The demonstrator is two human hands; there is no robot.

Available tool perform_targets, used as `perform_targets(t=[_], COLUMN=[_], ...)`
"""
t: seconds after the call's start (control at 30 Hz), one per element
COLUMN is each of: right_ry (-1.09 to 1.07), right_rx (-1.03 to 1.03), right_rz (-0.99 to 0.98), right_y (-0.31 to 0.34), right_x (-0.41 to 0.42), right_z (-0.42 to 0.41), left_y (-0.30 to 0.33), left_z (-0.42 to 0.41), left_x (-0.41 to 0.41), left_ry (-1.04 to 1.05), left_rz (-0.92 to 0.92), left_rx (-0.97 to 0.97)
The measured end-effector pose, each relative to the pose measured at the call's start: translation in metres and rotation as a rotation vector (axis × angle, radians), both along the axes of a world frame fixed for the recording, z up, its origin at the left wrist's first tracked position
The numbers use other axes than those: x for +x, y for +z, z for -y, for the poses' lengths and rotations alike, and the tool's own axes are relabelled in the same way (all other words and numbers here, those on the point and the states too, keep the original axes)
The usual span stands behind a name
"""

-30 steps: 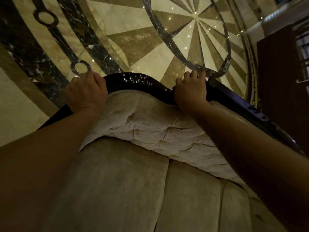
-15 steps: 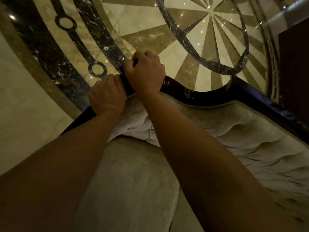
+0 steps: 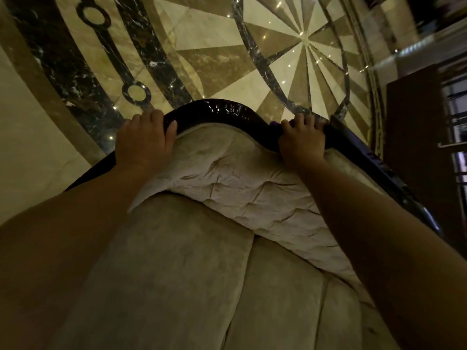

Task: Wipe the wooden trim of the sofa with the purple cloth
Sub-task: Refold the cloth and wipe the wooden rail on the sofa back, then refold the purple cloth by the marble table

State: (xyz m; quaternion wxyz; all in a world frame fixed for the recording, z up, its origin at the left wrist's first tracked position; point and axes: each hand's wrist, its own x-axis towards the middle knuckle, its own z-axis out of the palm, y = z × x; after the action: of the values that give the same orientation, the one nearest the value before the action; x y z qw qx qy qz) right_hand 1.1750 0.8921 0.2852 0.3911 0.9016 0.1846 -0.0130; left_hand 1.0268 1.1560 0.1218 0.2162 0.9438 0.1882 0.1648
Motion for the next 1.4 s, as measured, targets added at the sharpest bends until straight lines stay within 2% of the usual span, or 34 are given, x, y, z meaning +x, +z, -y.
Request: perform_targets(t=[0.07,0.2,0.27,0.33,0.4,0.5,0.67,0.77,0.83,0.87,0.97,1.03,1.13,1.23,1.3,1.4], right_ry=[-0.058,0.037,-0.018,-0.166,-0.335,-0.471,-0.660,-0.729,-0.795,-0.836,-0.929,-0.953,-1.011,-1.143,-1.284,-1.461], right_rx=[0.031,-0.002,0.040,0.196,0.436,0.721,1.054,1.162,1.280,1.349,1.513,1.556,1.591,1.710,1.871,2.089], right_rz=[-0.036,-0.033,-0.005,-0.068,-0.227,-0.333,-0.470,-0.492,-0.459,-0.430,-0.371,-0.354,-0.317,-0.267,-0.218,0.010], right_y=[0.003,-0.003,-0.011,-0.023,-0.036,-0.066,-0.122,-0.134,-0.132,-0.127,-0.109,-0.102,-0.103,-0.108,-0.111,-0.116], right_x=[-0.006,-0.031,-0.051,-0.073,-0.106,-0.176,-0.282,-0.324,-0.343,-0.351,-0.371,-0.388,-0.419,-0.455,-0.479,-0.519], right_z=[-0.009,-0.008,-0.017,-0.033,-0.046,-0.056,-0.080,-0.083,-0.077,-0.072,-0.054,-0.042,-0.027,-0.013,0.003,0.038], left_y=[-0.002,-0.026,-0.032,-0.028,-0.025,-0.023,-0.006,0.007,0.014,0.017,0.030,0.035,0.036,0.030,0.025,0.024], left_z=[-0.001,-0.011,-0.016,-0.018,-0.018,-0.026,-0.033,-0.010,0.020,0.037,0.078,0.094,0.112,0.131,0.145,0.171], left_x=[-0.006,-0.044,-0.057,-0.065,-0.078,-0.110,-0.179,-0.227,-0.255,-0.267,-0.286,-0.292,-0.303,-0.325,-0.343,-0.367], left_ry=[-0.027,-0.043,-0.095,-0.103,-0.096,-0.109,-0.150,-0.250,-0.333,-0.344,-0.174,-0.101,-0.178,-0.238,-0.226,-0.205], left_rz=[-0.017,-0.080,-0.083,-0.089,-0.136,-0.252,-0.292,-0.305,-0.339,-0.391,-0.582,-0.630,-0.702,-0.747,-0.702,-0.745], left_rx=[-0.012,0.035,0.020,-0.015,-0.036,-0.050,-0.144,-0.080,-0.254,-0.437,-1.072,-1.288,-1.436,-1.496,-1.412,-1.304])
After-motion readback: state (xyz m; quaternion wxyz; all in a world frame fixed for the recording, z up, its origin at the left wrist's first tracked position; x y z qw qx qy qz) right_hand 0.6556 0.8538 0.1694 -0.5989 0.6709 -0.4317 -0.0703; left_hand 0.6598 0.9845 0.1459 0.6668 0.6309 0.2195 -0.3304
